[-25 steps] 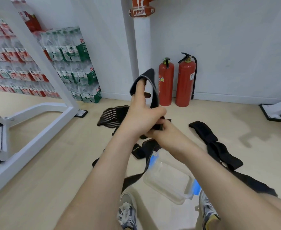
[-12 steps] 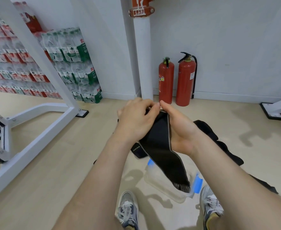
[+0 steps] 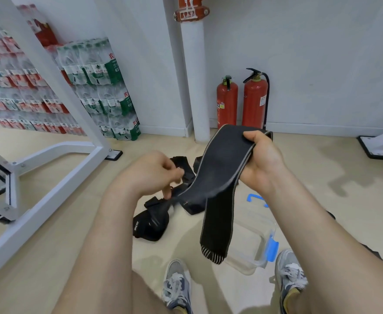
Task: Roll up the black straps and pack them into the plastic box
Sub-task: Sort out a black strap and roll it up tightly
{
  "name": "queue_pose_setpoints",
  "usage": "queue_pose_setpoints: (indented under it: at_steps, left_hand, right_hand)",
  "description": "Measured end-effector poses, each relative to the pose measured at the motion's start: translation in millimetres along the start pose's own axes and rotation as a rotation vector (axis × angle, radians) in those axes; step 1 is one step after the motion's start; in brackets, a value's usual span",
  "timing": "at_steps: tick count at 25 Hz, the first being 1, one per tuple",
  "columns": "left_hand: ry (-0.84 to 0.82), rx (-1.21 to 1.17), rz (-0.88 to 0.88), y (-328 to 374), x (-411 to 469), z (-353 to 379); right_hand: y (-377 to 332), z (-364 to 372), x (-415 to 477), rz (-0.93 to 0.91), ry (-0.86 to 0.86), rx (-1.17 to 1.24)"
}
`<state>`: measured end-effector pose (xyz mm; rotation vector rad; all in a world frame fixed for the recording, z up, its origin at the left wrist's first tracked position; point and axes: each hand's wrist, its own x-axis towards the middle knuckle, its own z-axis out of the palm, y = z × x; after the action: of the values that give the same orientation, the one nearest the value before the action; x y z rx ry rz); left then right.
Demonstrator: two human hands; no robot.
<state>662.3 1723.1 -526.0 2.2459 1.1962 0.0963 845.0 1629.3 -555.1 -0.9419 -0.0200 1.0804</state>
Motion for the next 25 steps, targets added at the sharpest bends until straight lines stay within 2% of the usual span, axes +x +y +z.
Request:
queue_pose_setpoints:
  at_steps: [2,3,5,8,11,13,16,17,18,20,23,25]
  left_hand:
    - [-0.084,0.063,-0.029,-5.1,4.1,8.1]
    - [-0.061,0.009,-0.002,-6.3,8.6,14.0]
    - [-0.04,-0.205,0.091,-1.8,14.2,25.6]
    - [-0.166,-0.543,0.264,6.6,22.9,41.7]
    - [-0.228,-0.645,0.332,12.8,29.6,54.2]
    - [-0.125,-0.776,0.284,15.5,36.2,60.8]
    - [0.192,-1.036,0.067,21.3,44.8,65.6]
    - [0.246,-1.083,0.002,21.8,46.1,65.1]
    - [0.254,-1.121,-0.042,22.5,45.5,64.3]
    - [0.167,-1.184,-0.077,23.3,43.1,62.9]
    - [0.001,-1.035,-0.072,24.6,34.8,62.0]
    - [-0.052,-0.943,-0.077,25.4,30.3,62.6]
  right_hand:
    - [-5.7,-2.6,3.1,-0.017,0.006,0.049]
    - [-7.7,-3.3,3.1,-0.015,0.008,0.049]
    - [-8.7,-3.2,2.1,-0.005,-0.002,0.03]
    - [-8.2,-1.7,1.4,-0.005,-0.002,0.016]
    - [-12.1,-5.7,6.0,0.011,-0.022,0.009]
    - [-15.0,-8.6,6.5,0.03,-0.081,-0.067]
    - [-3.7,-6.7,-7.6,0.035,-0.218,-0.676]
    - [4.9,-5.2,-10.8,0.021,-0.271,-0.854]
    - [14.0,-3.8,-11.4,-0.03,-0.296,-0.975]
    - [30.6,-1.7,-7.5,-0.213,-0.241,-1.067]
    - [41.7,1.4,-1.3,-0.45,-0.043,-0.993]
    - [40.6,2.8,1.2,-0.514,0.005,-0.969]
